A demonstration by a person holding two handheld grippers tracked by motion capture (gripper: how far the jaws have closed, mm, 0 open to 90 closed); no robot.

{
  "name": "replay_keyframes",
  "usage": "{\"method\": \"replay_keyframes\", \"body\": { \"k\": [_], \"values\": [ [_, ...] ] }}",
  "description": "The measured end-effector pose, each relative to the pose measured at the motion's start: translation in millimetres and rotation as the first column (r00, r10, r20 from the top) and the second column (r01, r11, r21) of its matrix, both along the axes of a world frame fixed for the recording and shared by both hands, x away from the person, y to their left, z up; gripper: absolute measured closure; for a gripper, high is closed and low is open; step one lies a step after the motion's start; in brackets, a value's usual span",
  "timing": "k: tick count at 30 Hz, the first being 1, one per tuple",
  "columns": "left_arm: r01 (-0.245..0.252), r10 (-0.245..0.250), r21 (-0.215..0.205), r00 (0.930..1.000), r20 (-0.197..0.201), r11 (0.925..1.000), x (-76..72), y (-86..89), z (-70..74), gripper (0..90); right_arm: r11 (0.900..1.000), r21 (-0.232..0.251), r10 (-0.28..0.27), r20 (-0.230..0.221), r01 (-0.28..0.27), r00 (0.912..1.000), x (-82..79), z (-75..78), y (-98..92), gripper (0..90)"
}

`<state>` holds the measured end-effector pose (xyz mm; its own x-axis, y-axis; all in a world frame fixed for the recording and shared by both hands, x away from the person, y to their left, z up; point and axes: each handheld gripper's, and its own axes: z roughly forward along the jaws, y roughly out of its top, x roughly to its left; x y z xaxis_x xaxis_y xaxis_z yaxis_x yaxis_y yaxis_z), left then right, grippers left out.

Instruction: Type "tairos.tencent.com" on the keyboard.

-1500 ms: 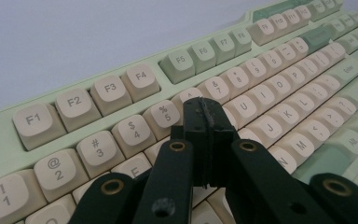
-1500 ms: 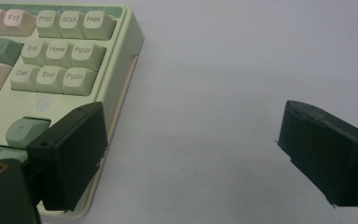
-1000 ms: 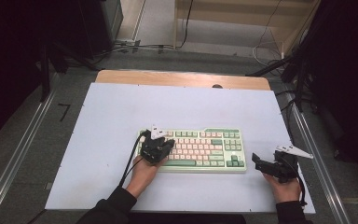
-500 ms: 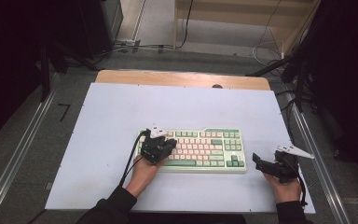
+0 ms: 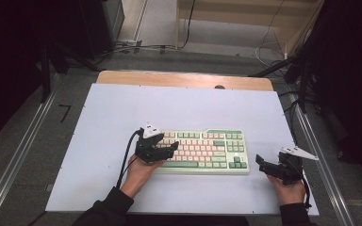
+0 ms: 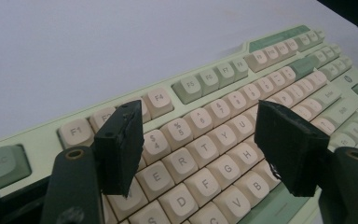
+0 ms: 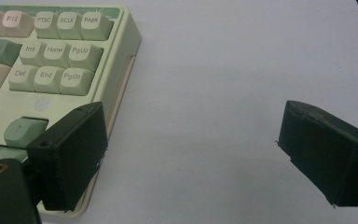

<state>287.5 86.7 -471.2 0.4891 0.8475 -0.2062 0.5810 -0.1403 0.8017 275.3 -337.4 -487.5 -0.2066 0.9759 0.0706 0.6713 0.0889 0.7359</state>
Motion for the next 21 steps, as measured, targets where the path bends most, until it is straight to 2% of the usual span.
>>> {"method": "replay_keyframes", "body": {
  "k": [5,15,21],
  "values": [
    [-0.019,0.019,-0.004,0.9998,-0.004,0.9998,-0.5,7.3,2.2,27.9,1.0,-0.001,0.002,0.002,-0.002,1.0,0.0,0.0,-0.2,6.2],
    [-0.028,0.027,-0.019,0.9996,-0.01,0.9994,-3.8,20.4,5.6,27.9,1.0,-0.002,0.006,0.003,-0.006,1.0,-0.3,-0.1,-0.4,6.2],
    [-0.031,0.031,-0.012,0.9995,-0.01,0.9994,-6.3,25.7,5.6,27.8,1.0,0.002,0.001,0.002,-0.001,1.0,-1.0,0.4,-1.0,6.2]
  ]
}}
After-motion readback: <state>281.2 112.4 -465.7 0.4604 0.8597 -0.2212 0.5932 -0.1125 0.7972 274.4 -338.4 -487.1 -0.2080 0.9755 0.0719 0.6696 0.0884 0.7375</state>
